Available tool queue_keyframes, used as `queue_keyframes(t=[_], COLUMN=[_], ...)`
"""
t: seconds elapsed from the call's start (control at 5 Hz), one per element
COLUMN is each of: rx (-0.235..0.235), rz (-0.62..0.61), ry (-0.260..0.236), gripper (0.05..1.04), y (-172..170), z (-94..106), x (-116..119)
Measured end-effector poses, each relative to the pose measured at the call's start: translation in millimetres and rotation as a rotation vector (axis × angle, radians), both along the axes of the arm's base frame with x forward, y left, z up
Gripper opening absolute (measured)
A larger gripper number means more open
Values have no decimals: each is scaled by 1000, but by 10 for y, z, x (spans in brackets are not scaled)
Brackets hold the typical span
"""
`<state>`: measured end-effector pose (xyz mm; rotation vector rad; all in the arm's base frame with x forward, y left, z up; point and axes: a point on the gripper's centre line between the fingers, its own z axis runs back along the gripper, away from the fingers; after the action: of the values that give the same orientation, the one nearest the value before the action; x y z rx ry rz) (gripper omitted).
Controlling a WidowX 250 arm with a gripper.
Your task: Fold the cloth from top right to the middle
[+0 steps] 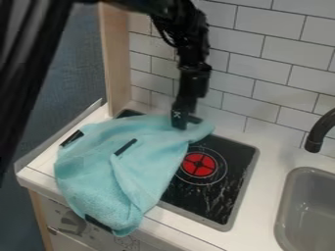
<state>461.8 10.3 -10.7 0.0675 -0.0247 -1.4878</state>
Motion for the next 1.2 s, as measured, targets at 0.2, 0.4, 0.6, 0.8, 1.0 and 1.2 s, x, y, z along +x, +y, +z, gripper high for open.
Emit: queue_keyframes(t=[0.2, 0.4, 0.6, 0.8, 1.0, 1.2], rx=[0, -20, -17, -19, -20, -21], rz=[-40, -116, -130, -135, -129, -107], ry=[-15, -55, -59, -67, -84, -109], gripper=[999, 999, 945, 658, 381, 171], y=[-74, -117, -115, -119, -121, -121], z=[-29, -123, -129, -127, -145, -102], x=[36, 63, 67, 79, 64, -10])
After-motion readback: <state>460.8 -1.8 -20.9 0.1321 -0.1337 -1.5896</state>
